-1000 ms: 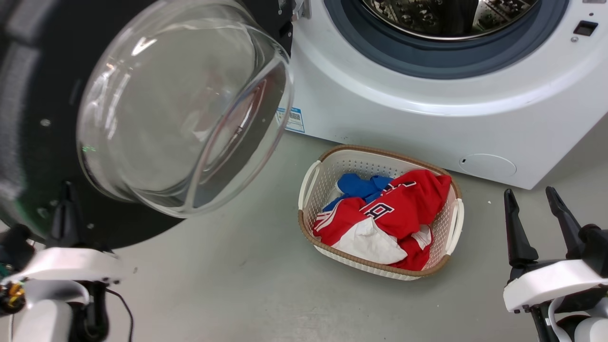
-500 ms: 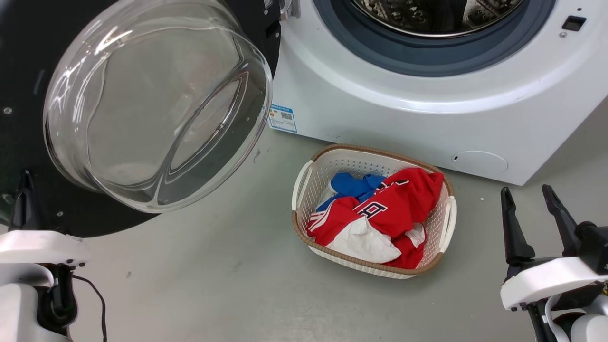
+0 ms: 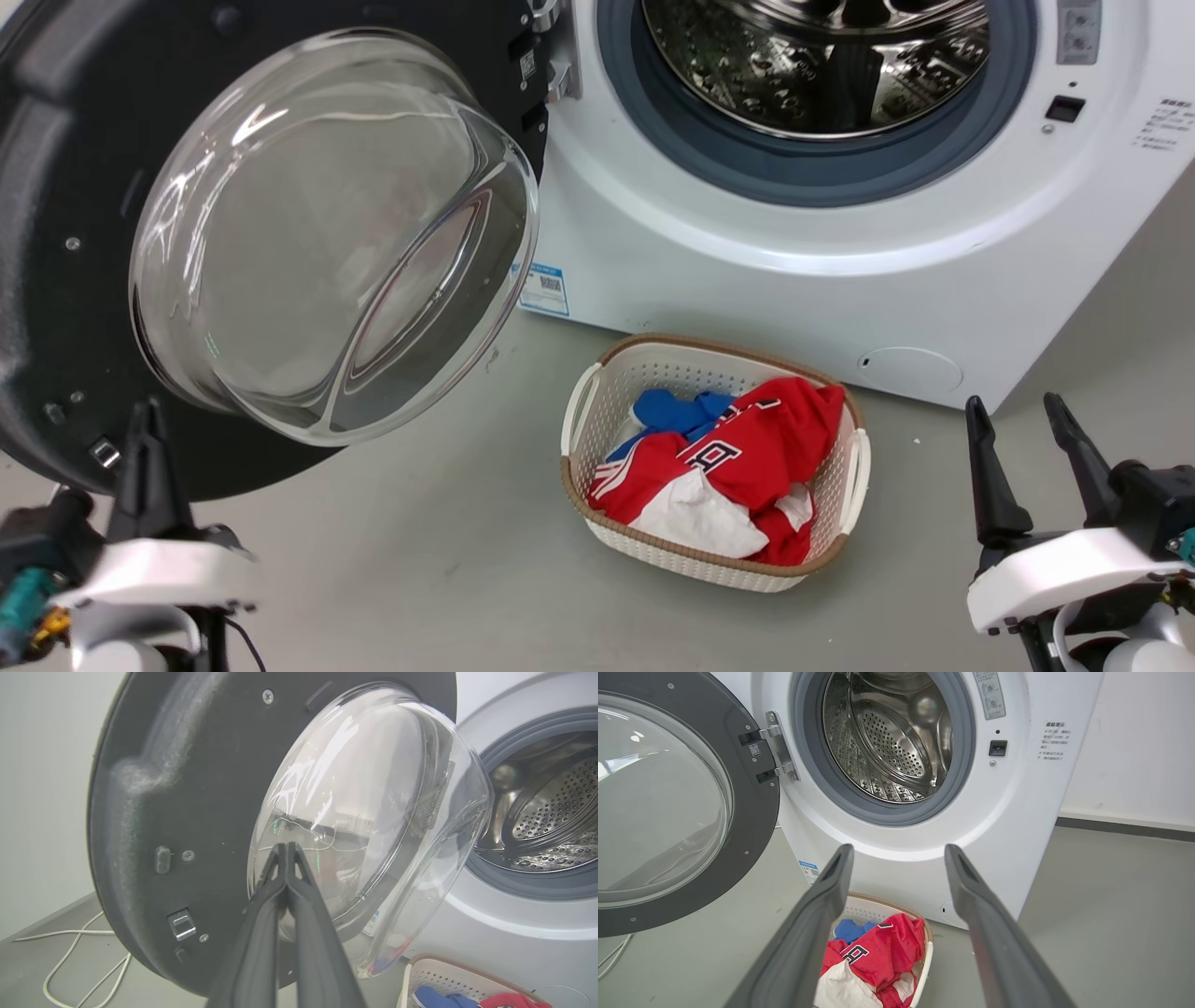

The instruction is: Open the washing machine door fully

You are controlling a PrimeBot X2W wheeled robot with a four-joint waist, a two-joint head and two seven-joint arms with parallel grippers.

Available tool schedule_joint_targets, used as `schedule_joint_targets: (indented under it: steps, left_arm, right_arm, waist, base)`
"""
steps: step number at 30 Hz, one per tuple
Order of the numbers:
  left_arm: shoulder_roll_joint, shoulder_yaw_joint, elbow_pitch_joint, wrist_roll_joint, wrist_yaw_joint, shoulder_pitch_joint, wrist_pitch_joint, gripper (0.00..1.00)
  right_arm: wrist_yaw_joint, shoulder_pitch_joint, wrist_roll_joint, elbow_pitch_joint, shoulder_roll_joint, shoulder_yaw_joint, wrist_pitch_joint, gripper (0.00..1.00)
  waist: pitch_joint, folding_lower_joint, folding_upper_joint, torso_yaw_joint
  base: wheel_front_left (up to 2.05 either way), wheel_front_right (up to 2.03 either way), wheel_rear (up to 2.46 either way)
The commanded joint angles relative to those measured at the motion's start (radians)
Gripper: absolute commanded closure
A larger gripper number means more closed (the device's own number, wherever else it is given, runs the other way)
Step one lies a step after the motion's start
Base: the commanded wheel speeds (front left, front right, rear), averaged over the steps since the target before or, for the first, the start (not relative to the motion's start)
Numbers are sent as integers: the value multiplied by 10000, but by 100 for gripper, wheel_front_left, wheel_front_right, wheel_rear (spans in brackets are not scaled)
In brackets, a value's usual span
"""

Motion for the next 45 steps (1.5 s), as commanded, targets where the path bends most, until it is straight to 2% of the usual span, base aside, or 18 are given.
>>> schedule_joint_targets:
  steps: [1, 7, 14, 15, 16, 17, 18, 19, 20, 33, 45]
  left_arm:
    - [-22, -48, -116, 115, 38, 150, -23, 100]
    - [-300, -820, -1295, 766, 424, 1057, 265, 100]
    - [-420, -1470, -2095, 927, 289, 1271, 633, 100]
    - [-442, -1555, -2128, 937, 283, 1259, 682, 95]
    - [-471, -1605, -2156, 902, 258, 1232, 747, 69]
    - [-450, -1653, -2173, 933, 243, 1158, 765, 56]
    - [-437, -1718, -2165, 996, 239, 1110, 811, 37]
    - [-472, -1792, -2151, 999, 231, 1069, 831, 5]
    - [-477, -1829, -2126, 990, 210, 1001, 849, 0]
    - [-293, -1930, -1380, 1036, 203, 542, 1008, 0]
    - [-264, -1978, -629, 1084, 320, 635, 760, 0]
  right_arm:
    - [-2, 104, 3, 24, 23, 27, -41, 0]
    - [-2, 244, -40, 47, 34, 118, -46, 0]
    - [-2, 228, 71, 137, -51, 263, -38, 0]
    - [-2, 212, 75, 162, -65, 276, -48, 0]
    - [-1, 189, 90, 183, -66, 324, -49, 0]
    - [-1, 161, 99, 193, -62, 367, -62, 0]
    - [-2, 143, 117, 214, -58, 398, -76, 0]
    - [-2, 124, 138, 224, -58, 413, -93, 0]
    - [-2, 96, 137, 236, -57, 428, -117, 0]
    - [-1, -242, 192, 472, -201, 780, -375, 0]
    - [-2, -31, 246, 516, -284, 1083, -341, 0]
  waist:
    - [-93, 0, -1, -63]
    - [-451, 0, -1, -459]
    - [-620, 0, -1, -1178]
    - [-620, 0, -1, -1267]
    - [-607, 0, -1, -1381]
    - [-599, 0, -1, -1493]
    - [-588, 0, -1, -1606]
    - [-569, 0, -1, -1716]
    - [-555, 0, -1, -1839]
    - [-480, 0, -1, -3492]
    - [-800, 0, -1, -3639]
  base:
    - [0, 0, 0]
    - [0, 0, 0]
    - [0, 0, 0]
    - [0, 0, 0]
    - [0, 0, 0]
    - [0, 0, 0]
    - [0, 0, 0]
    - [0, 0, 0]
    - [0, 0, 0]
    - [0, 0, 0]
    - [0, 0, 0]
